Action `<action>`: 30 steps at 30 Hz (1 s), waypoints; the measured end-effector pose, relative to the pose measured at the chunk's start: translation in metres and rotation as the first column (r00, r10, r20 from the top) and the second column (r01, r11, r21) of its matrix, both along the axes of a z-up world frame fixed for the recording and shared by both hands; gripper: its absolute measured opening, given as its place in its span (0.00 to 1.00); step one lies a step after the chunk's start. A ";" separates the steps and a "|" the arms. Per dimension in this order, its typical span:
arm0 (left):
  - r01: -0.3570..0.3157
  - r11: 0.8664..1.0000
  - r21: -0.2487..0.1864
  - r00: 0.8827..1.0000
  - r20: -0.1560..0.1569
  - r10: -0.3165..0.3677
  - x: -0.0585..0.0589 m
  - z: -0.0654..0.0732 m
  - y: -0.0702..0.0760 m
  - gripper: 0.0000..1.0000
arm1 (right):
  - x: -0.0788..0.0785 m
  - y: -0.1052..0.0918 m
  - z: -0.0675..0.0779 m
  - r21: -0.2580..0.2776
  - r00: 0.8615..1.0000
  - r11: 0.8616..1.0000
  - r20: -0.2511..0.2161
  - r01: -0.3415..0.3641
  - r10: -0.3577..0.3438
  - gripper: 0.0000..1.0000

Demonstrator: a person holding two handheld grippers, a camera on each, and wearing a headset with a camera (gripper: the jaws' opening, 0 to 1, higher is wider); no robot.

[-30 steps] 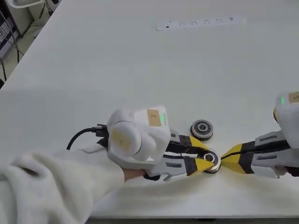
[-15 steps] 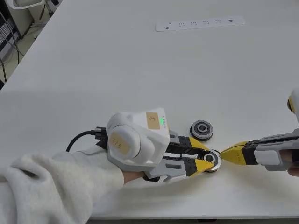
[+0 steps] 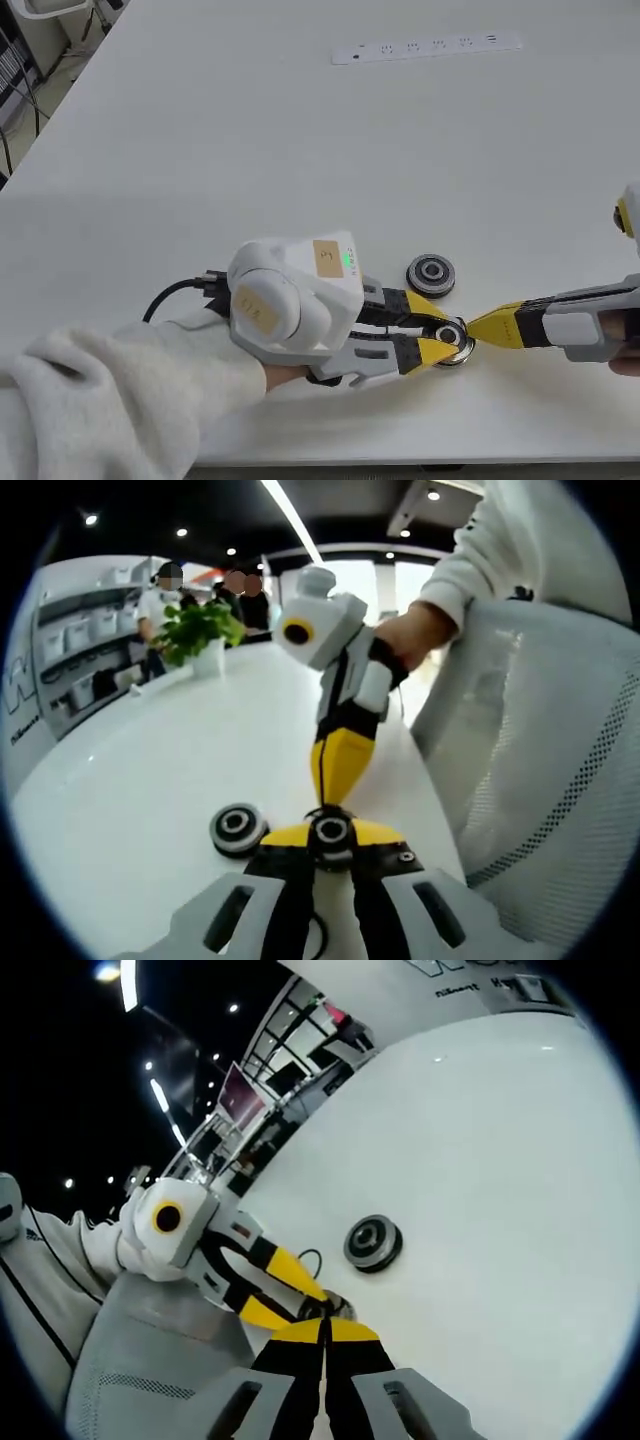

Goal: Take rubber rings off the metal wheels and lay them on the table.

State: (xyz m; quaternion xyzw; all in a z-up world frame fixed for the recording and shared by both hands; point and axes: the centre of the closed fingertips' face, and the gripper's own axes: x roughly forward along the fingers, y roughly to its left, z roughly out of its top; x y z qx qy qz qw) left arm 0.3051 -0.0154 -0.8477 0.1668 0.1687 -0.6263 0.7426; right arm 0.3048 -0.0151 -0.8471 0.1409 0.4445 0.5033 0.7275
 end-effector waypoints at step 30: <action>0.002 1.000 -0.002 1.000 0.000 -0.002 -0.001 0.000 0.000 0.14 | -0.005 0.010 0.010 0.081 0.999 0.996 -0.023 -0.021 0.023 0.00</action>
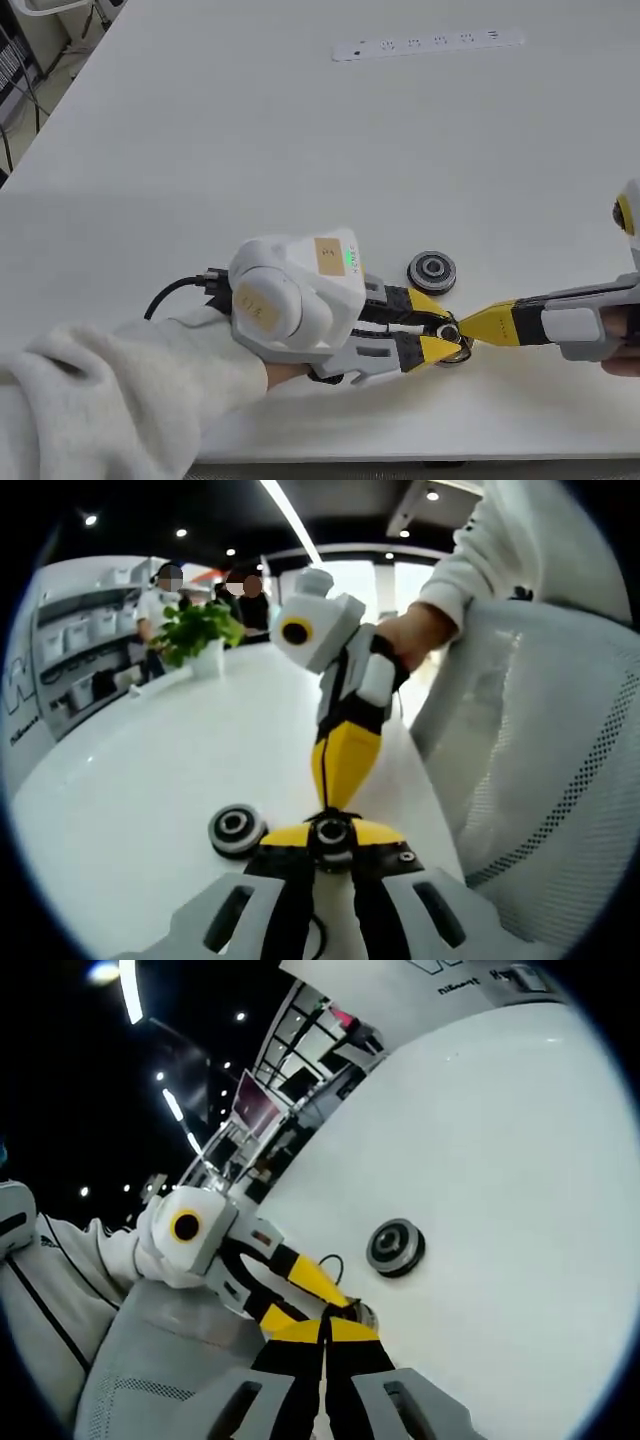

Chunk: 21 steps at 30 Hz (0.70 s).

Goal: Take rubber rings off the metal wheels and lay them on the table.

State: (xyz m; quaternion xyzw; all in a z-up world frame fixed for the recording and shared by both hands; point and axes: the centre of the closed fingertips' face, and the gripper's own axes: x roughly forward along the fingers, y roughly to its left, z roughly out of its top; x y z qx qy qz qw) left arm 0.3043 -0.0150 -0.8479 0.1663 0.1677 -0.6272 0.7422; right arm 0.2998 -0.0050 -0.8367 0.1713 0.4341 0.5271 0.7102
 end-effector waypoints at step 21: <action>-0.006 1.000 0.007 1.000 0.016 0.006 0.000 0.000 -0.001 0.14 | 0.005 -0.002 0.003 0.045 0.999 0.998 -0.032 0.038 -0.037 0.00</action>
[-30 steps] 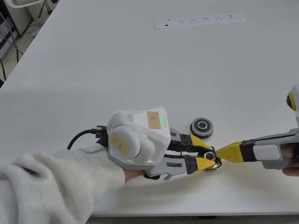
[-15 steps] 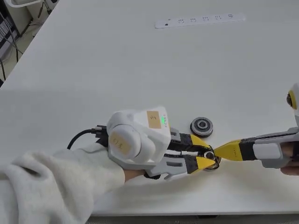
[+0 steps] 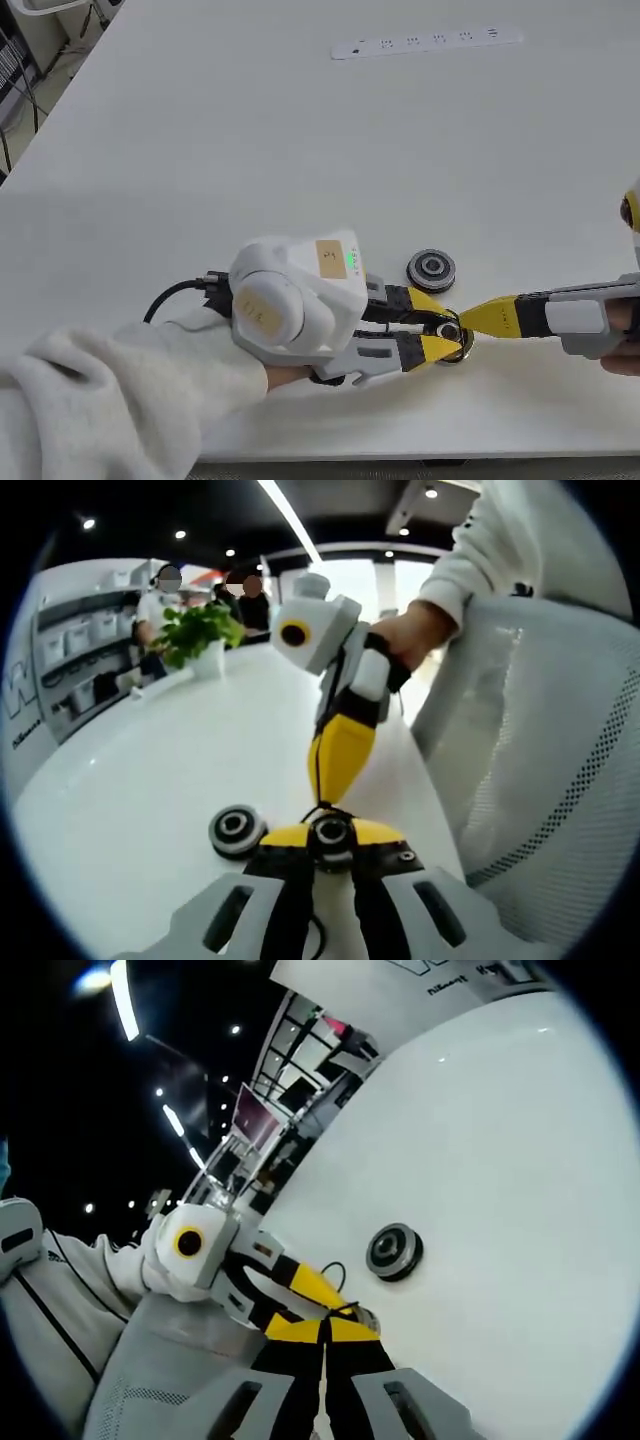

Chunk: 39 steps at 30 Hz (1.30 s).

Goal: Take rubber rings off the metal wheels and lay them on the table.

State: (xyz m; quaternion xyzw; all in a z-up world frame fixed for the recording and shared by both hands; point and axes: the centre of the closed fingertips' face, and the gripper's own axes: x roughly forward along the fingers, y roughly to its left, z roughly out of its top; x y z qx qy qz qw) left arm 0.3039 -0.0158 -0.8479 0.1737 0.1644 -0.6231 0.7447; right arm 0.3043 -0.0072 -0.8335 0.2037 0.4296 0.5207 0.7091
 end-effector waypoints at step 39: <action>-0.020 1.000 -0.017 1.000 0.002 0.020 0.006 0.056 0.033 0.53 | -0.010 -0.002 0.008 -0.106 0.988 0.991 0.127 -0.077 0.091 0.00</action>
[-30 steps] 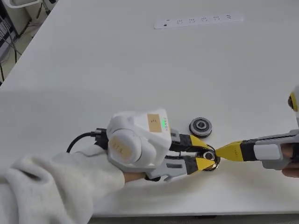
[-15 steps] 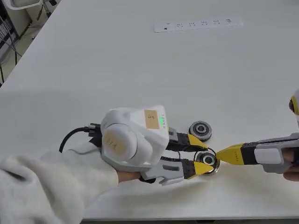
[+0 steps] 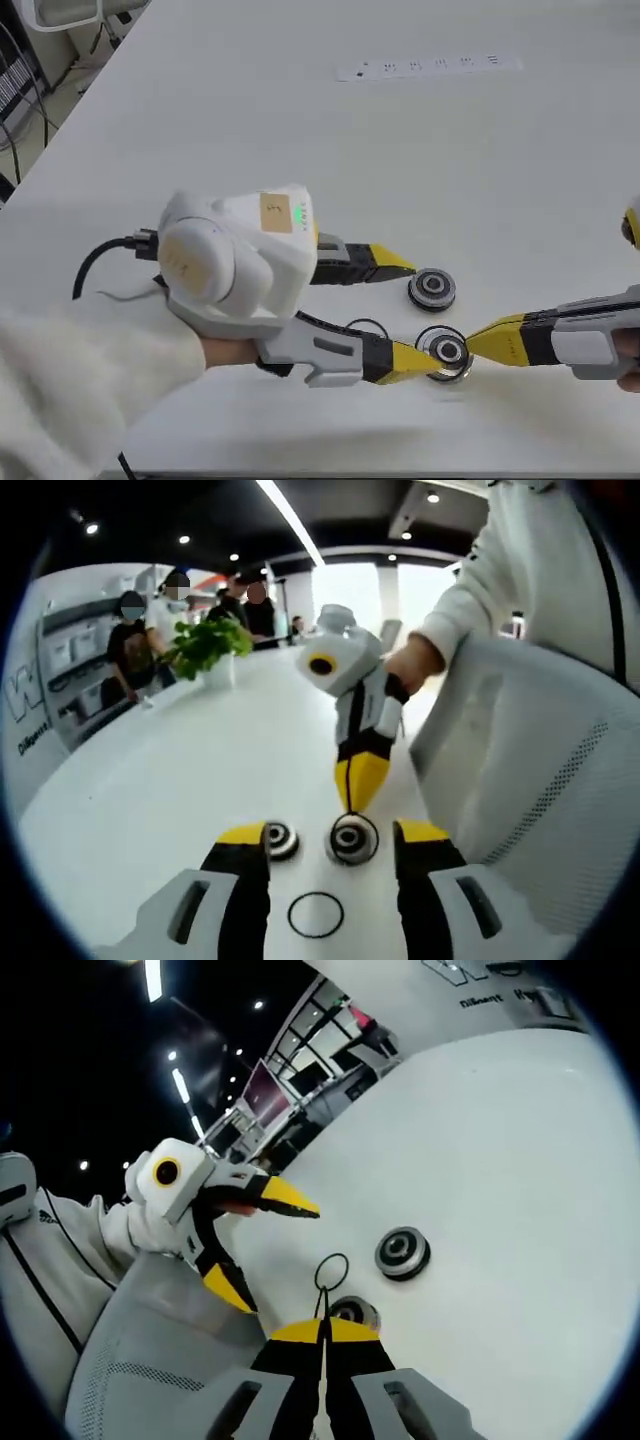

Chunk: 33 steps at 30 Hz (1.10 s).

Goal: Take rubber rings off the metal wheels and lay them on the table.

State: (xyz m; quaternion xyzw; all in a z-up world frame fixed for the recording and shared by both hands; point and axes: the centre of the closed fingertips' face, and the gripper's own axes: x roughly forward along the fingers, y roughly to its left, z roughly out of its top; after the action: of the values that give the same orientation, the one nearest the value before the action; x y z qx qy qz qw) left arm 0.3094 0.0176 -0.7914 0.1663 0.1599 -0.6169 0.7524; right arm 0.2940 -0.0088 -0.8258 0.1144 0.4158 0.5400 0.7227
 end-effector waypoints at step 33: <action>-0.191 0.979 -0.067 0.981 0.014 0.193 -0.013 0.035 0.078 0.88 | 0.008 0.007 0.051 -0.005 0.986 0.998 0.155 -0.063 0.063 0.00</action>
State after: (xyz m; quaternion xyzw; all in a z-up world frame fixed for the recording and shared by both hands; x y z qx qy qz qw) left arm 0.2961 0.0957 -0.7563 0.1318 0.1474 -0.5446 0.8151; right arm 0.3016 -0.0014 -0.7749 0.0588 0.3619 0.5699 0.7354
